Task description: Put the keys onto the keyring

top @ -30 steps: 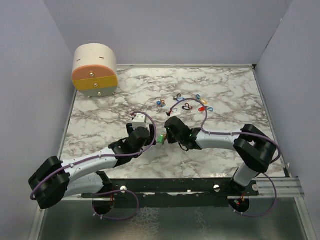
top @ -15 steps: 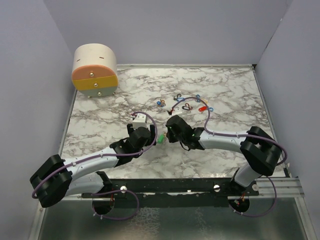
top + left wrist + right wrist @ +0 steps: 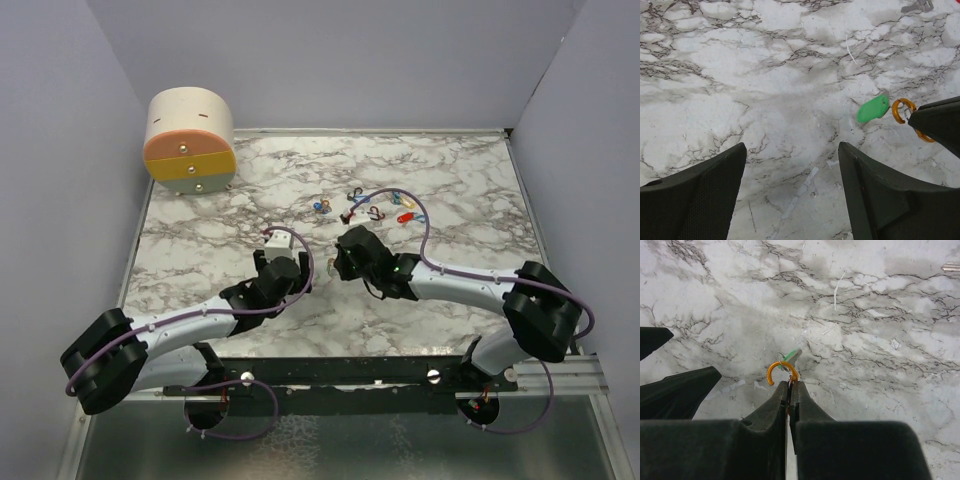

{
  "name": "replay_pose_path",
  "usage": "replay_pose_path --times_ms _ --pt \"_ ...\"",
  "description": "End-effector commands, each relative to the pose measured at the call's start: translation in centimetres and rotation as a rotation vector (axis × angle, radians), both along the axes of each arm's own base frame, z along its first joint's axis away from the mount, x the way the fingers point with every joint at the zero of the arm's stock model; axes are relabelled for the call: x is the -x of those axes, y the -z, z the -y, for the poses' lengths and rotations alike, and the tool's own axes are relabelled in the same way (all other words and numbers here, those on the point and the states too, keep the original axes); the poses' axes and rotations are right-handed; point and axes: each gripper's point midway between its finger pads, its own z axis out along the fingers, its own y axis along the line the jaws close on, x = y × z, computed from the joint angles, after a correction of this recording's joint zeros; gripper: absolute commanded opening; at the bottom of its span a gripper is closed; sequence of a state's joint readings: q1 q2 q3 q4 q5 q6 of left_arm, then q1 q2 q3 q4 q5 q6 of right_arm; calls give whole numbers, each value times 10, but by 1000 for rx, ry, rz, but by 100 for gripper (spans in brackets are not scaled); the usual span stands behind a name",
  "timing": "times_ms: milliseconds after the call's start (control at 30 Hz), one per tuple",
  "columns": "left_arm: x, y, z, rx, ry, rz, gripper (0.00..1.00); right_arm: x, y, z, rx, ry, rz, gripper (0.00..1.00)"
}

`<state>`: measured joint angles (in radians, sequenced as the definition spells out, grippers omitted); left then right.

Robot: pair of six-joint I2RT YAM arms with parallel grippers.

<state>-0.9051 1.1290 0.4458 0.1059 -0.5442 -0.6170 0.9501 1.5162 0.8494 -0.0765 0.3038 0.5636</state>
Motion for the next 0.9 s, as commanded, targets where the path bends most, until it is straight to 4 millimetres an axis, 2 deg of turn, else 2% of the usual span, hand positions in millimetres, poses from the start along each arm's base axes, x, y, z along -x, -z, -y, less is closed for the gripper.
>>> replay_pose_path --times_ms 0,300,700,867 --pt "-1 -2 6 47 24 23 77 1 -12 8 12 17 34 1" --pt "1 0 15 115 79 70 74 0 -26 13 -4 26 62 1" --pt "6 -16 53 219 293 198 76 4 -46 9 -56 1 83 1" --pt "7 -26 60 273 339 271 75 4 -53 9 -68 -2 94 1"
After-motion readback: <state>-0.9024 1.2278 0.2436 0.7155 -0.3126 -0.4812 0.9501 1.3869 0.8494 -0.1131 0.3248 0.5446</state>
